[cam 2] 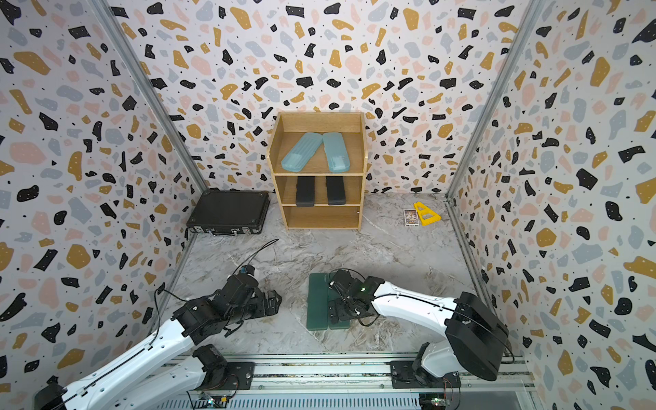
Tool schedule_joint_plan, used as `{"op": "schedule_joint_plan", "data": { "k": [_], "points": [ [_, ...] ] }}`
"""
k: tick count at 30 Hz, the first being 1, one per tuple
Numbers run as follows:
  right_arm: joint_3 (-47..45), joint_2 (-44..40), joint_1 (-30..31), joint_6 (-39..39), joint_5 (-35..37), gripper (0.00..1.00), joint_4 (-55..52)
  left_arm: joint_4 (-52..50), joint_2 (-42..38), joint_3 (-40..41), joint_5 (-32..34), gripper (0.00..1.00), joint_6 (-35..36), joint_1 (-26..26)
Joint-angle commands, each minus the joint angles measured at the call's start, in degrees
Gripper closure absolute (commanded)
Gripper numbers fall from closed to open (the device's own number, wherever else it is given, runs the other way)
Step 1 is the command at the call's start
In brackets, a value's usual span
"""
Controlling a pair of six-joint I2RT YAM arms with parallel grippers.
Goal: Place the pencil cases on the shelf according to color
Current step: Pick up the pencil case from the center of the board.
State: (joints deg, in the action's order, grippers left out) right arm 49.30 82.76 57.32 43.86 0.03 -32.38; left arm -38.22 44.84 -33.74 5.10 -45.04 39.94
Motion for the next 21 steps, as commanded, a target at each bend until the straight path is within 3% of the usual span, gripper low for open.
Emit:
{"op": "schedule_joint_plan", "data": {
  "k": [1, 11, 21],
  "points": [
    [2.4, 1.5, 0.9, 1.3, 1.2, 0.00, 1.0, 1.3, -0.5, 0.8, 0.9, 0.00, 0.0, 0.4],
    [1.8, 5.4, 1.4, 1.8, 4.6, 0.00, -0.3, 0.6, -1.6, 1.3, 1.1, 0.00, 0.4, 0.4],
    [-1.4, 1.0, 1.3, 2.5, 9.1, 0.00, -3.2, 0.2, -1.3, 1.1, 0.6, 0.00, 0.6, 0.4]
  ]
}}
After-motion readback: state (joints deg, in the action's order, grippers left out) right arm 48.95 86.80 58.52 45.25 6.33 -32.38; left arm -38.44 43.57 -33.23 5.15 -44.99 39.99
